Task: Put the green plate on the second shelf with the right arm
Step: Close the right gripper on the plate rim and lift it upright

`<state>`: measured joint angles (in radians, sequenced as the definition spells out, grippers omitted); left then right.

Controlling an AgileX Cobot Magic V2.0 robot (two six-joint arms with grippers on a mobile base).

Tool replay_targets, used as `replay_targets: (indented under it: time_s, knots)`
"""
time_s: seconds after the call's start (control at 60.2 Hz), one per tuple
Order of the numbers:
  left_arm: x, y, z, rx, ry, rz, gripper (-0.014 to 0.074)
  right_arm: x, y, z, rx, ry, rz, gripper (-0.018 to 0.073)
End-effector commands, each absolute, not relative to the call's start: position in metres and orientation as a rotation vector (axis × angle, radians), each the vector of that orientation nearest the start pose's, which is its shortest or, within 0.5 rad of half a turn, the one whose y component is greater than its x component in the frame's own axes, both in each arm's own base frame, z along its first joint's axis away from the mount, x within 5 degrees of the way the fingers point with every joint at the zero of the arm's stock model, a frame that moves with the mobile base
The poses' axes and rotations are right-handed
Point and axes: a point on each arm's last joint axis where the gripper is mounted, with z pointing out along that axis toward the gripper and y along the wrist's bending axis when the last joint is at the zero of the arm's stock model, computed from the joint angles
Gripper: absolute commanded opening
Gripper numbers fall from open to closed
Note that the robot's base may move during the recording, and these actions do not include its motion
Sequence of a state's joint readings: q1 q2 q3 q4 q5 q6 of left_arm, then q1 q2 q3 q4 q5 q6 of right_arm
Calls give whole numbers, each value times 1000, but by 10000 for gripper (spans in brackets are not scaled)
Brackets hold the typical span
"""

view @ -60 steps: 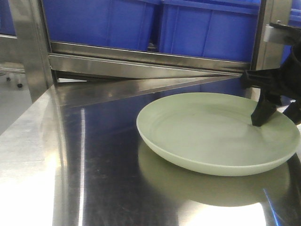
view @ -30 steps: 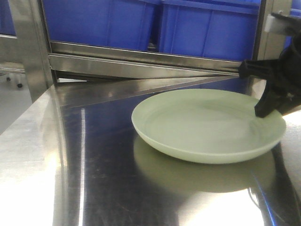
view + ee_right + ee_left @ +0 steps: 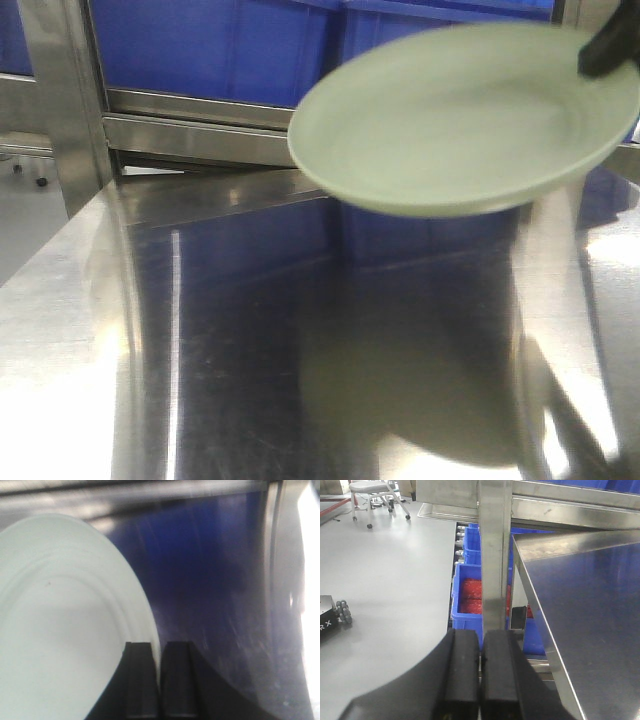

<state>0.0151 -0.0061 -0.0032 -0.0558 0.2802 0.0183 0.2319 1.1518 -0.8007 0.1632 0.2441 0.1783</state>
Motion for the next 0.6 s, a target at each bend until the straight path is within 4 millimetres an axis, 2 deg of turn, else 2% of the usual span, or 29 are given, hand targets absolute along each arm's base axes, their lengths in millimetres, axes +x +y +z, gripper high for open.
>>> replay_targets:
  time_s: [0.0,0.083,0.266,0.581]
  knots:
    - [55,0,184,-34,1693,-30,125,228,56,341,88,1895,414,58]
    - [55,0,184,-34,1693,-30,125,214,52,346,89,1834,421,58]
    - [55,0,184,-34,1693,-30,125,182,42,340,81,1709,407,58]
    - [55,0,184,-34,1693,-30,125,139,32,315,-5,1641,340,58]
